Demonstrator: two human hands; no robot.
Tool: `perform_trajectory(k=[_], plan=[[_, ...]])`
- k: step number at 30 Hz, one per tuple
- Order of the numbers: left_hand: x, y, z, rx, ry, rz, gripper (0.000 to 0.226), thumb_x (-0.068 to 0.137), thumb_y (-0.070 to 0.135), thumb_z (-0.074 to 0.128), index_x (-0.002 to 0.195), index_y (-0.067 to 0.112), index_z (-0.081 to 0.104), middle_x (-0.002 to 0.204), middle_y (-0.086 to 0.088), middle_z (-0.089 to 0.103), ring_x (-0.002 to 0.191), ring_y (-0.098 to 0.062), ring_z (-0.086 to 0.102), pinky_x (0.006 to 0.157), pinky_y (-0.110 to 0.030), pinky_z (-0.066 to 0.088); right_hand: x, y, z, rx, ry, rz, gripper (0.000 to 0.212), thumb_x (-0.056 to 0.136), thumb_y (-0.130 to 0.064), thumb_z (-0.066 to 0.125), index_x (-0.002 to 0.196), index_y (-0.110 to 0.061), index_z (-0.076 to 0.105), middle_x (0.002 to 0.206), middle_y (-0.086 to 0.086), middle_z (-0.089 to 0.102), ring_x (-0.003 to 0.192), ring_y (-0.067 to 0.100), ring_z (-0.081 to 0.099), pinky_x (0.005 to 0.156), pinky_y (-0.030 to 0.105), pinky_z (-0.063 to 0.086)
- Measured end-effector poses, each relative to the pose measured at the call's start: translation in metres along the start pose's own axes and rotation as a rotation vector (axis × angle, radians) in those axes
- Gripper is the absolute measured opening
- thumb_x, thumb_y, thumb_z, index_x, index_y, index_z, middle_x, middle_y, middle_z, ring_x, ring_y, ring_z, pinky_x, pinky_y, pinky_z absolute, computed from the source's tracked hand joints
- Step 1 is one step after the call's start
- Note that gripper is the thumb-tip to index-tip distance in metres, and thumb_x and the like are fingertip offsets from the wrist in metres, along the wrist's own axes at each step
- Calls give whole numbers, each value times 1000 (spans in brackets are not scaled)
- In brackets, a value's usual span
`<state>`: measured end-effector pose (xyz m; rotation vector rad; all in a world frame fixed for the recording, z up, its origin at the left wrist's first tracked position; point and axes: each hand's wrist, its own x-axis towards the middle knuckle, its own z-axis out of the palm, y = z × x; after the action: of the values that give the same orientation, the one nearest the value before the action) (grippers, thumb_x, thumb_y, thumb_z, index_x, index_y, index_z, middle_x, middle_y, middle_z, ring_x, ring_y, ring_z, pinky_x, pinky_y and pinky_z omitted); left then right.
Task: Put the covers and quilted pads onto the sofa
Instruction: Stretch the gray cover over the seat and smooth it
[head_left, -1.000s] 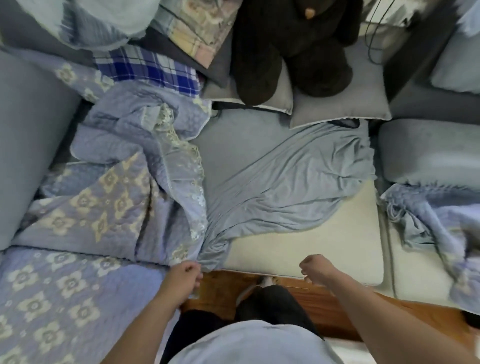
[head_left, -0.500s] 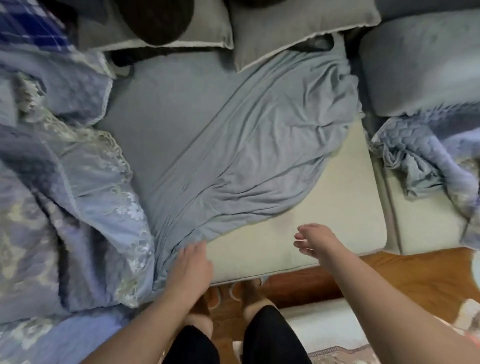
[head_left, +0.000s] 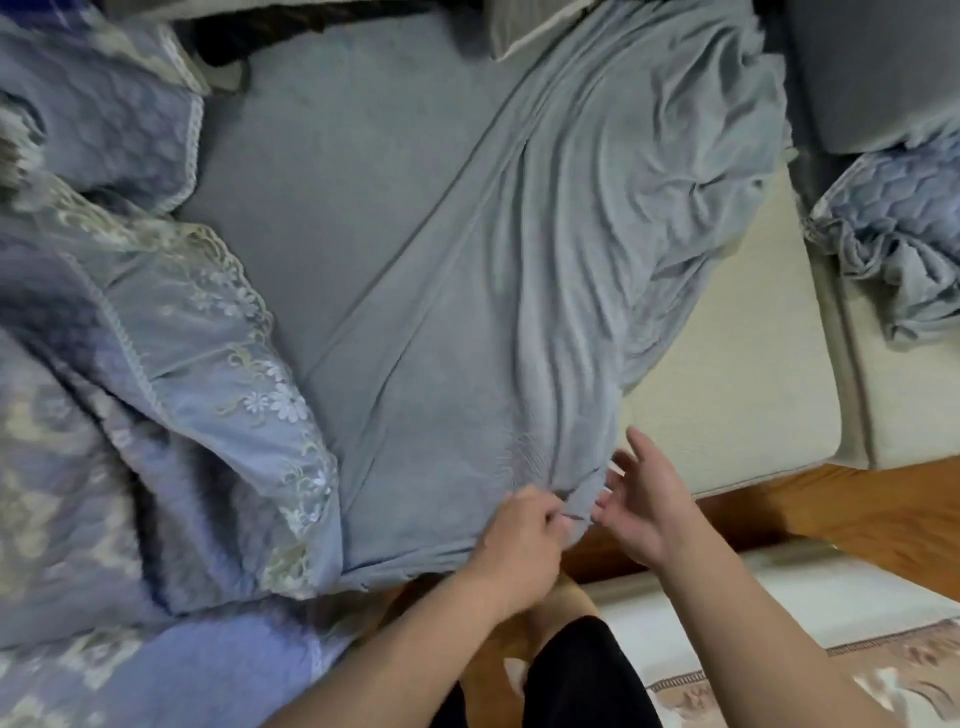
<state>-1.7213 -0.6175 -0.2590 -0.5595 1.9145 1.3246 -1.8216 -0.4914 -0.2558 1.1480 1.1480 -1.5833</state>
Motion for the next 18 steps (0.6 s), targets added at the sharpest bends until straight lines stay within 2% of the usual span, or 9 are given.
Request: perform_trajectory(k=[2,3,6,9,11,12,14,16,18], plan=[[-35,-5,37,-21,-107,-53,26,103,30,44,86,14,57,99,-6,55,99,-25,53,92,-40,43,-7,-16,-1,158,-150,-25,52,102,-42,49,144,-11,51,144,17,53,134,33,51,115,50,35],[-48,-12,47,3,-106,-100,26,103,37,43,90,18,53,102,-4,56,102,-24,53,94,-39,43,-11,-26,-2,179,-171,-68,53,102,-43,49,145,-11,51,146,16,52,137,33,49,118,50,32],[-61,-29,46,141,19,-144,34,94,57,50,110,26,48,114,5,61,112,-20,56,91,-33,42,-20,-49,-16,82,-145,-158,44,101,-41,51,125,-10,70,133,16,63,124,31,61,106,54,44],[-53,-46,29,371,241,-148,58,93,40,61,142,28,32,128,1,57,108,-23,62,88,-35,46,-23,-58,-27,-248,-113,-89,35,95,-30,60,116,-6,74,123,17,69,113,33,67,101,54,50],[-45,-63,22,521,314,-249,81,92,31,63,155,29,13,136,-5,41,89,-22,61,75,-33,46,-15,-62,-30,-436,-3,-62,35,94,-22,65,124,-3,66,117,15,72,106,32,70,96,48,54],[-42,-72,23,580,334,-278,84,91,26,64,157,33,13,139,-6,36,80,-21,59,70,-32,46,-5,-66,-35,-450,78,-80,35,94,-19,66,125,-3,64,114,14,73,103,31,71,91,45,55],[-41,-89,37,593,395,-229,81,82,16,71,151,40,35,148,-5,38,80,-22,64,71,-36,54,16,-78,-50,-463,220,-137,37,92,-20,70,126,-6,62,113,10,73,97,27,72,80,40,57],[-43,-97,66,575,370,-157,68,74,12,75,135,38,59,141,3,54,94,-24,68,79,-36,58,25,-89,-70,-510,349,-184,44,86,-27,76,122,-7,62,112,8,70,94,26,69,72,39,58],[-45,-89,102,466,320,-165,57,78,13,70,130,35,63,128,10,61,108,-21,63,93,-36,52,21,-95,-100,-558,497,-194,53,81,-34,79,119,-4,59,108,9,64,91,27,64,73,42,58]])
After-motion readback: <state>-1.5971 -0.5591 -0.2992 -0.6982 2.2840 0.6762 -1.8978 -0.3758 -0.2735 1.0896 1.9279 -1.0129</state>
